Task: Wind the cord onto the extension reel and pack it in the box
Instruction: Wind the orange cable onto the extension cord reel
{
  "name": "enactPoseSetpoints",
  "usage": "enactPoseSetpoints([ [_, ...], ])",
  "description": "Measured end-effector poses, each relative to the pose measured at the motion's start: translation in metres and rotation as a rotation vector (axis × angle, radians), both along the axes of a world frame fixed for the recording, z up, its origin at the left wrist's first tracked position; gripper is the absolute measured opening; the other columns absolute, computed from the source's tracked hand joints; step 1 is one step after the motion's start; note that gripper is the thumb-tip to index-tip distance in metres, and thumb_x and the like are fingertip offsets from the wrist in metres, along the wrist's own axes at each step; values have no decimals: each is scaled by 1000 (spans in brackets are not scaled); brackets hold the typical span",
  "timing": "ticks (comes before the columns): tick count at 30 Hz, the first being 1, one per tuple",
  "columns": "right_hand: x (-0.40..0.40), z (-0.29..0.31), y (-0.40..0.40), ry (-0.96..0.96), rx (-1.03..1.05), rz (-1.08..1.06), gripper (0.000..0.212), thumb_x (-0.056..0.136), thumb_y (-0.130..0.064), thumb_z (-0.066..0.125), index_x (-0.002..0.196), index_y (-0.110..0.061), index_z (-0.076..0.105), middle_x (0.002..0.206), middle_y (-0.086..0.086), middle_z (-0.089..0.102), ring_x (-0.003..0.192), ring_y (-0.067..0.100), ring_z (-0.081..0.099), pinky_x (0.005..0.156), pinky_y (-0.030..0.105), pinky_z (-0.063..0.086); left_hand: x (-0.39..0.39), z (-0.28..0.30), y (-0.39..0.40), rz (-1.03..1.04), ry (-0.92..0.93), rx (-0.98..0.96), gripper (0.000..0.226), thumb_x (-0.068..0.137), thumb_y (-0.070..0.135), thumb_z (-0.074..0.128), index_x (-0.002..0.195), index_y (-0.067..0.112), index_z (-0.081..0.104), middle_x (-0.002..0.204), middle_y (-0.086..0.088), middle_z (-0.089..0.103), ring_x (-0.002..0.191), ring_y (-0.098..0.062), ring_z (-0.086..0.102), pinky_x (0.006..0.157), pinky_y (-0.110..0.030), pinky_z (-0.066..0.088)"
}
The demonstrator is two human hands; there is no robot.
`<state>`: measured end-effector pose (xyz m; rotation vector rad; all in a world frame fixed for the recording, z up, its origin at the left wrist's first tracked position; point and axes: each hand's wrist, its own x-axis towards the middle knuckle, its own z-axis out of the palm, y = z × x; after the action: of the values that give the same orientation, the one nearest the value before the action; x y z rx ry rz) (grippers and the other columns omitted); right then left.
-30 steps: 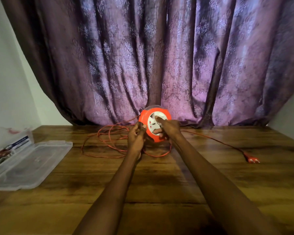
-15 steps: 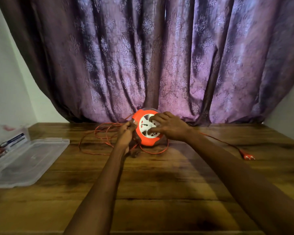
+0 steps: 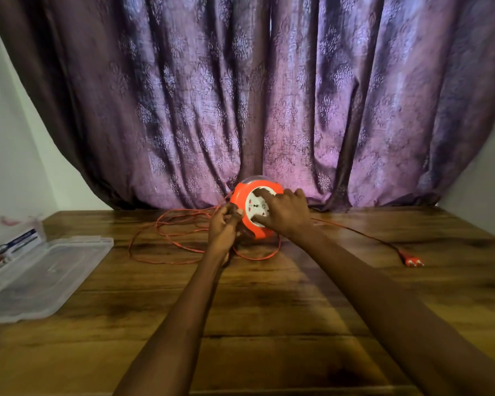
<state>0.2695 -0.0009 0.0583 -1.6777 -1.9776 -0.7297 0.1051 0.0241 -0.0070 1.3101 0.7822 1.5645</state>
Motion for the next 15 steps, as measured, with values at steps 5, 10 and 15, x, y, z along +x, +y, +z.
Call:
enactPoseSetpoints([
  [5,-29,5,-3,1710,-443,229,54,79,-57,73,96,-6,66,63,12,72,46,20,62,37,18,36,6,1,-4,113,-4,64,9,92,23,66,86,24,60,78,-8,57,66,-18,48,56,-29,42],
  [10,-29,-11,3,1628,-382,298,32,91,-38,67,75,-11,63,58,8,72,31,11,50,37,20,37,-8,-2,6,142,-44,33,10,90,25,66,82,23,61,64,7,52,56,-11,42,57,-31,40],
  [15,-1,-13,8,393,-3,273,17,83,-30,65,100,-30,69,107,1,65,93,22,61,75,37,51,-26,-2,21,85,-101,-99,11,86,30,70,94,23,74,84,-5,67,80,-23,59,77,-44,48],
])
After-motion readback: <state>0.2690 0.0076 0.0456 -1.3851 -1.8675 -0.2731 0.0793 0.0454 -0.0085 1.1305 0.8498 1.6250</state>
